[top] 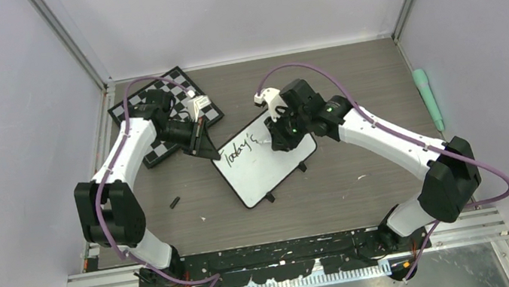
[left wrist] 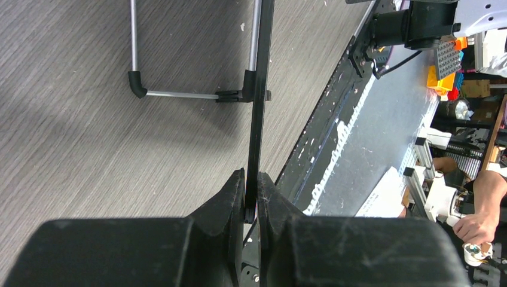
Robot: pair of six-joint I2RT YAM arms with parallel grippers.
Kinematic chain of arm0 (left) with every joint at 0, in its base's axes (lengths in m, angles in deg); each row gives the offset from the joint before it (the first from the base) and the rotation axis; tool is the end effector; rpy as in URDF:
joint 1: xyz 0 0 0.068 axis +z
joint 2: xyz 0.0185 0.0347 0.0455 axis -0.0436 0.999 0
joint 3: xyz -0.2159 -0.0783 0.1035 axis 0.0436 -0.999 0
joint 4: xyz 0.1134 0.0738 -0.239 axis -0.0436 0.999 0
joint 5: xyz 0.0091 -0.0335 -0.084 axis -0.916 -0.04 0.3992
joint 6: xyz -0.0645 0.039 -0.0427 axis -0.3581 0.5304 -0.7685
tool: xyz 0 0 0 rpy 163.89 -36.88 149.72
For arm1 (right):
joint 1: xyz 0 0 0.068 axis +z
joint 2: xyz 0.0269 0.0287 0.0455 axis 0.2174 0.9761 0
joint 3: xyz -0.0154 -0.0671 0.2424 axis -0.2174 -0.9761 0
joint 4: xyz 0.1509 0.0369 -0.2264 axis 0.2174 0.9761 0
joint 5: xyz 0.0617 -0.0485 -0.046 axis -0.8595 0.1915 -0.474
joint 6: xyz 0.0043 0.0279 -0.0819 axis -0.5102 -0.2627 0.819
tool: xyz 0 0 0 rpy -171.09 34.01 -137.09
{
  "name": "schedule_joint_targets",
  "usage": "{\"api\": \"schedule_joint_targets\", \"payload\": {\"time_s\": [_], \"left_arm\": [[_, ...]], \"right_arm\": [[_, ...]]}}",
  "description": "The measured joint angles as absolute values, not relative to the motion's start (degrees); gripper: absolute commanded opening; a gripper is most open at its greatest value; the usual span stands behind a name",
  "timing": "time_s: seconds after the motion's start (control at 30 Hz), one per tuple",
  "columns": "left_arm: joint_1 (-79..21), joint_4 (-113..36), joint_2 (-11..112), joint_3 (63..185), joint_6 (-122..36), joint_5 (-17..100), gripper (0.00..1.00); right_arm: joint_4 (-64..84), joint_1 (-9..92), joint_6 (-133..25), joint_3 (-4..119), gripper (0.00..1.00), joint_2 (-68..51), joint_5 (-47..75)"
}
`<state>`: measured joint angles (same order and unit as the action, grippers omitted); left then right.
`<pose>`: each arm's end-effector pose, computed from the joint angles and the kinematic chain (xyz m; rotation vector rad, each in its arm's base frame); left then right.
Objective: Write a sentence on the whiteboard
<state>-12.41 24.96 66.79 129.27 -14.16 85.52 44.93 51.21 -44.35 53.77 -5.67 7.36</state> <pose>0.3085 -0.1156 0.2315 0.7504 2.4714 -1.2485 0.2711 0.2409 0.2507 -0.9772 2.2402 0.5831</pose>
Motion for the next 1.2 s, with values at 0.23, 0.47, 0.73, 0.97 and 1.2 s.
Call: {"api": "schedule_joint_targets", "payload": {"time_s": [0.23,0.47,0.73,0.97,1.2], "left_arm": [[-12.52,25.59,67.3,129.89,-14.12,85.55,0.0],[-12.52,26.4,67.84,130.56,-13.73,85.55,0.0],[-12.63,27.65,68.72,131.72,-12.65,85.48,0.0],[-12.65,29.22,71.49,135.64,-10.91,84.43,0.01],[-12.92,30.32,72.48,137.06,-9.81,83.73,0.11]], "right_arm": [[45.08,52.13,-44.35,53.77,0.0,-5.62,6.35],[45.39,52.24,-44.32,53.77,0.0,-6.13,2.48],[45.41,51.23,-44.39,53.77,0.0,-10.78,-1.54],[45.32,47.39,-44.43,52.56,0.0,-12.29,-5.85],[45.12,44.26,-44.81,50.95,0.0,-12.77,-8.42]]}}
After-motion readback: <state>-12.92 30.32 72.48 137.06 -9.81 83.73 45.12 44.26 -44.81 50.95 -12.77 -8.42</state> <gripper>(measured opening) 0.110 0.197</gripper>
